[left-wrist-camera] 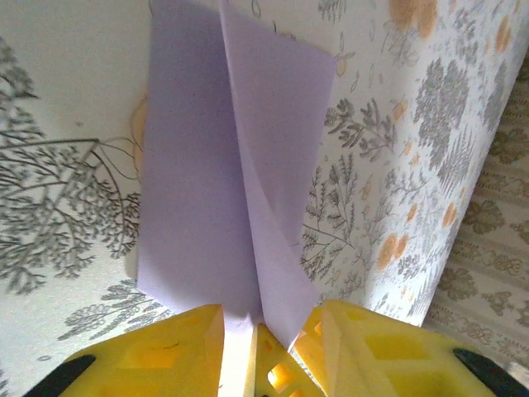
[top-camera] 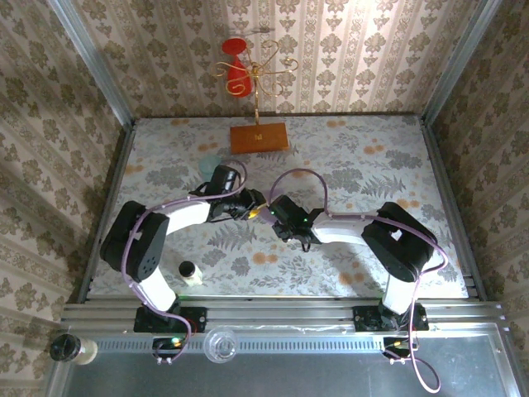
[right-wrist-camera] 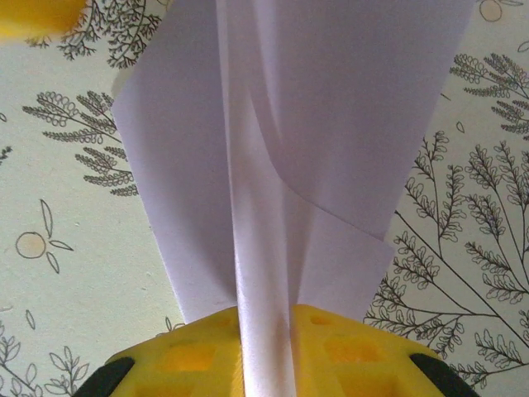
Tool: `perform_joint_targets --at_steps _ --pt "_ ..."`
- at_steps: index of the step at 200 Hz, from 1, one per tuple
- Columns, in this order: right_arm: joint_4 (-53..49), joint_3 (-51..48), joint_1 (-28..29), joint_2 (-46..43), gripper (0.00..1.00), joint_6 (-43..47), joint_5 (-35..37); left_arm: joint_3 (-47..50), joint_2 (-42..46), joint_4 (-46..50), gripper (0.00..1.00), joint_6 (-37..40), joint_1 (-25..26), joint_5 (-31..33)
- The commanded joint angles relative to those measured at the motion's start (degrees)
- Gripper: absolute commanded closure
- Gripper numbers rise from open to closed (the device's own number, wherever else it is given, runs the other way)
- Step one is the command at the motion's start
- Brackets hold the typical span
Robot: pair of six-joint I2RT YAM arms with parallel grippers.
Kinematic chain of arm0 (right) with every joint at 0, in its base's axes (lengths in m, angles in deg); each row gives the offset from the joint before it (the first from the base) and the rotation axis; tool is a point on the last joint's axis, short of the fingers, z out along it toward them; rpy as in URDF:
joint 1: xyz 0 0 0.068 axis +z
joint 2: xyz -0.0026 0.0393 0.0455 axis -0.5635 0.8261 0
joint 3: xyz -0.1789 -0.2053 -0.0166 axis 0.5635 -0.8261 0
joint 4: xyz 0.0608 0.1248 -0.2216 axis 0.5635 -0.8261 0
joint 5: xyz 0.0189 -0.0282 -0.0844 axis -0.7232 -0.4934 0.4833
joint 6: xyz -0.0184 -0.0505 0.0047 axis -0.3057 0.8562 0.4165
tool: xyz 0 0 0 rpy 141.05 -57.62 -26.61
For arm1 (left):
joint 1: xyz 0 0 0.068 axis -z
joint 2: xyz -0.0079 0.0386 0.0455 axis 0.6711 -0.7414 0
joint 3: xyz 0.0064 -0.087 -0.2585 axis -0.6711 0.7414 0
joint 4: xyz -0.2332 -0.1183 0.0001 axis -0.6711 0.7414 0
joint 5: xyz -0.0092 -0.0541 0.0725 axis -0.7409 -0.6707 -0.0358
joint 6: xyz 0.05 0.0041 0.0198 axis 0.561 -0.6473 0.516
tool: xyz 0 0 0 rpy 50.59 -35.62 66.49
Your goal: Fold a paper plane with a square sheet of paper (pick it up from the middle)
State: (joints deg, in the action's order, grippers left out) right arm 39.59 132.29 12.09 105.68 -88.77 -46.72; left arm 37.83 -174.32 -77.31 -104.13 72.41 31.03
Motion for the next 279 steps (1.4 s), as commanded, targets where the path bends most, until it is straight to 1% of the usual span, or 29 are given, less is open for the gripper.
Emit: perform_joint_targets --at_steps 1,28,48,95,168,195,246,279 --pt "1.02 -0.94 0.40 -0.17 0.78 -0.38 2.18 1.02 2.96 1.18 0.61 0.59 -0.89 1.46" --pt "0.89 -0.87 0.38 -0.45 0.74 -0.41 2.31 1.09 3.67 2.46 0.60 1.19 -1.12 2.13" --pt "0.59 -0.83 0.54 -0.61 0.73 -0.61 2.32 1.37 3.58 2.46 0.59 1.20 -1.17 2.08" --pt "1.33 -1.71 0.59 -1.05 0.83 -0.74 1.37 2.12 3.59 2.09 0.58 1.01 -1.75 2.21" --pt "6.16 -5.69 0.50 -1.85 0.88 -0.99 -4.39 3.08 4.00 1.86 0.57 1.02 -2.20 2.21" --pt "8.63 -7.73 -0.63 -2.20 0.89 -2.67 -9.15 3.20 4.10 1.71 0.57 1.21 -2.08 2.13" --pt "16.53 -13.73 -5.69 -2.88 0.89 -8.37 -23.17 3.69 4.20 0.76 0.57 1.53 -1.46 1.95" --pt "19.77 -16.14 -8.34 -2.11 0.89 -10.41 -28.76 4.34 3.39 -1.64 0.58 1.01 0.12 1.30"
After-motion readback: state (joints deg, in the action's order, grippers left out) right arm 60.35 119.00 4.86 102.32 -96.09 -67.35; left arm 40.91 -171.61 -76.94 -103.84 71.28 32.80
